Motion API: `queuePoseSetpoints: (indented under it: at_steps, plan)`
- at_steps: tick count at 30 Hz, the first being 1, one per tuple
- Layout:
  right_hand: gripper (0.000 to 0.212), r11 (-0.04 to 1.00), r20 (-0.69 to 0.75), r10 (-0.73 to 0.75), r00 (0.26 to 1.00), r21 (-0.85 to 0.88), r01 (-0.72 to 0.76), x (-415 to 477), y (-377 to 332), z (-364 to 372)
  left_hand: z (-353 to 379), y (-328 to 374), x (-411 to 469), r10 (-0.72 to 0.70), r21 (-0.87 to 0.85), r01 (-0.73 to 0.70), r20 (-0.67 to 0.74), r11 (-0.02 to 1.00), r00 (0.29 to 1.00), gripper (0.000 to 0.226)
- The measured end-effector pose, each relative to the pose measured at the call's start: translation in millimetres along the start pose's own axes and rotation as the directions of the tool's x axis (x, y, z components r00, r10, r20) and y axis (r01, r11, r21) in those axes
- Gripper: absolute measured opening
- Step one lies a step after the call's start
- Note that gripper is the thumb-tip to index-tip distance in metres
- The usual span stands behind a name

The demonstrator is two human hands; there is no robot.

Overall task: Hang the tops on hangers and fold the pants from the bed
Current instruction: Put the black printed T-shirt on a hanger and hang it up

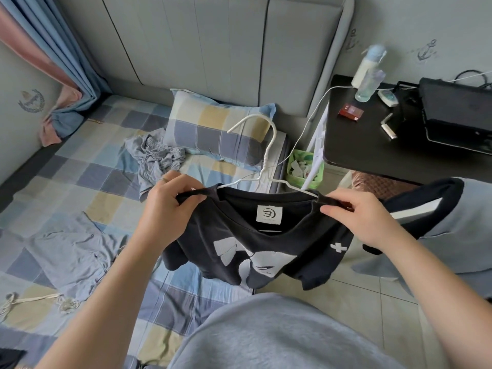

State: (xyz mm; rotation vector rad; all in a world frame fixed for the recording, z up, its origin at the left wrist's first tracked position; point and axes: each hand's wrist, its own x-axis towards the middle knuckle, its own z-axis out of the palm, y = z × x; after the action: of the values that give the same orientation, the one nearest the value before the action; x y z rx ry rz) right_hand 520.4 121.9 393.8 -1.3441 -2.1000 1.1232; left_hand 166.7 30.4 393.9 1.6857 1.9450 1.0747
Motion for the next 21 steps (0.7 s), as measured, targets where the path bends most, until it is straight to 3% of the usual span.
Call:
queuePoseSetpoints:
  at_steps: [4, 8, 12, 15, 18, 21]
  plan:
    - [0.01, 0.993, -0.083, 0.057, 0.995, 0.108, -0.048, -20, 0, -4, 11, -3, 12, -0.006, 0.022, 0.004, 0.074, 1.0, 0.997, 0.016]
    - [0.037, 0.971, -0.083, 0.154, 0.985, 0.195, -0.135, -51, 9, -22, 37, -1, 28, 0.042, 0.064, -0.053, 0.157, 0.997, 0.987, 0.007]
    - [0.025, 0.964, -0.164, 0.252, 0.954, 0.124, -0.234, -94, 24, -36, 83, 13, 46, 0.06, 0.137, -0.103, 0.286, 0.985, 0.956, 0.049]
    - [0.022, 0.946, -0.269, 0.322, 0.908, 0.053, -0.32, -135, 37, -45, 120, 38, 54, 0.068, 0.181, -0.149, 0.393, 0.972, 0.917, 0.064]
    - [0.018, 0.909, -0.41, 0.403, 0.819, 0.07, -0.412, -184, 47, -56, 155, 70, 58, 0.169, -0.034, -0.182, 0.558, 0.983, 0.813, 0.045]
    - [0.02, 0.877, -0.556, 0.445, 0.701, 0.112, -0.468, -235, 50, -71, 184, 106, 61, 0.311, -0.321, -0.111, 0.686, 0.941, 0.658, 0.024]
